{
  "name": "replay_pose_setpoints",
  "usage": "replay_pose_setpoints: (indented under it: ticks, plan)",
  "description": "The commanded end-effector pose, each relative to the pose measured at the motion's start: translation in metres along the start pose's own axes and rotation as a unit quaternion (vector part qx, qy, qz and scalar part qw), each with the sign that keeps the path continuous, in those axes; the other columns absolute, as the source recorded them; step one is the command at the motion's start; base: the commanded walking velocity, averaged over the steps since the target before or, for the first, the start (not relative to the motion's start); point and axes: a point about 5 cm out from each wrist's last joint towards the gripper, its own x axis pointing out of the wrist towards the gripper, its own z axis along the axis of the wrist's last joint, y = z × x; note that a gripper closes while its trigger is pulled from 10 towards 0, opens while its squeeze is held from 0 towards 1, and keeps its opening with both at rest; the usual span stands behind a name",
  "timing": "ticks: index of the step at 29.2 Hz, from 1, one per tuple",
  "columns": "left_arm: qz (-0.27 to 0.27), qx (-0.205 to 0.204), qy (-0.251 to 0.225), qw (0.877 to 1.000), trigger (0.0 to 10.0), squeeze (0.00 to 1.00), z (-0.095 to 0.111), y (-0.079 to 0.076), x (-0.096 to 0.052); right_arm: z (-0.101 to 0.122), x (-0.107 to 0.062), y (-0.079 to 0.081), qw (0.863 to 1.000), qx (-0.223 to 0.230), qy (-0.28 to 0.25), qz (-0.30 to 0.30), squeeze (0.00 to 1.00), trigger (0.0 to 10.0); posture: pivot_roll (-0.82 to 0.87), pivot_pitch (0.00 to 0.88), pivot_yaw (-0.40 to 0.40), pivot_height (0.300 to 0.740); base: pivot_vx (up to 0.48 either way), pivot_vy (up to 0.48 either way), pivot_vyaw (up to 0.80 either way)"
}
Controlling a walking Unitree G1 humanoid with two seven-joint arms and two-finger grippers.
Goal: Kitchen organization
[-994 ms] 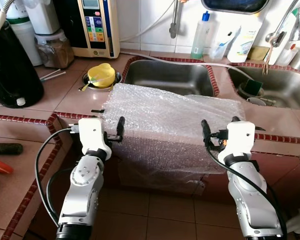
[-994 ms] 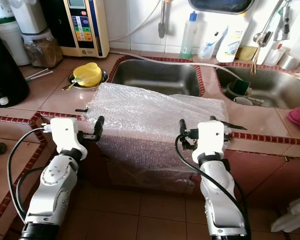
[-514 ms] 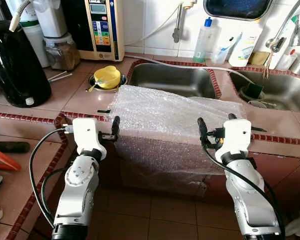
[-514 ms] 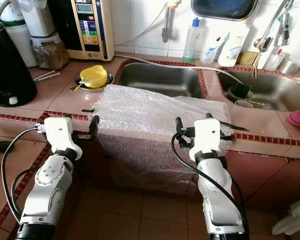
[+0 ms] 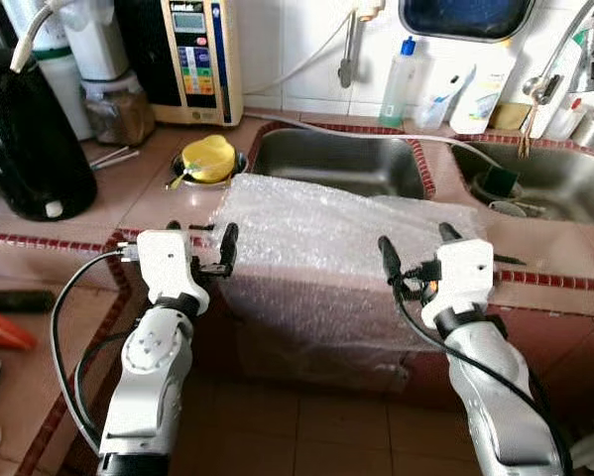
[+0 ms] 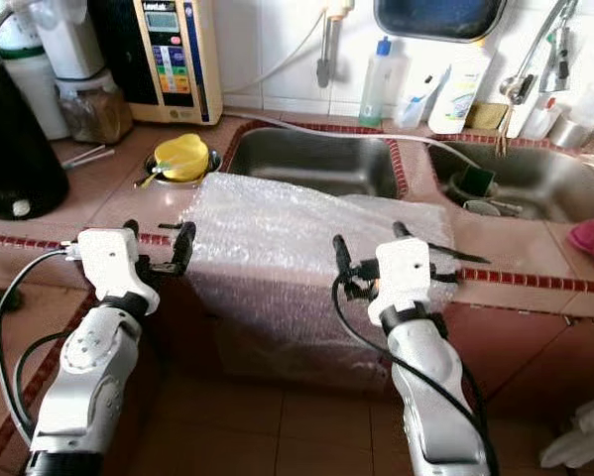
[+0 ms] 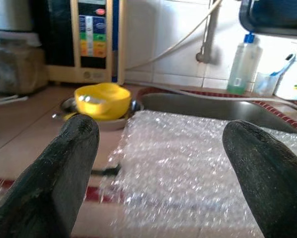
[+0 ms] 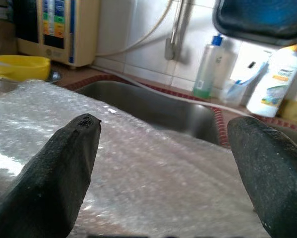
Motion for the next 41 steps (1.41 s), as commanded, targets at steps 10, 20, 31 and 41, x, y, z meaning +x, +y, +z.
replay_pose_setpoints:
  ticks: [10,20,31,41]
  plan:
    - [0.002,0.003,0.012,1.000,10.0,0.00,0.006,0.007,-0.015,0.011,-0.010,-0.006,1.000,-0.012,-0.004,0.008,0.00,10.0,-0.01,0.000,0.000,0.740,0.309,0.000,0.00]
    - [-0.006,-0.001,0.017,1.000,10.0,0.00,0.008,0.002,-0.014,0.010,-0.009,-0.004,1.000,-0.016,0.001,0.014,0.00,10.0,-0.01,0.000,-0.001,0.740,0.338,0.000,0.00]
    - [-0.008,-0.003,0.021,1.000,10.0,0.00,0.008,0.001,-0.013,0.009,-0.010,-0.003,1.000,-0.016,0.003,0.015,0.00,10.0,-0.01,0.000,0.002,0.740,0.371,0.000,0.00]
    - [-0.012,-0.003,0.025,1.000,10.0,0.00,0.007,-0.001,-0.012,0.008,-0.009,-0.002,1.000,-0.016,0.004,0.015,0.00,10.0,-0.01,0.000,0.002,0.740,0.369,0.000,0.00]
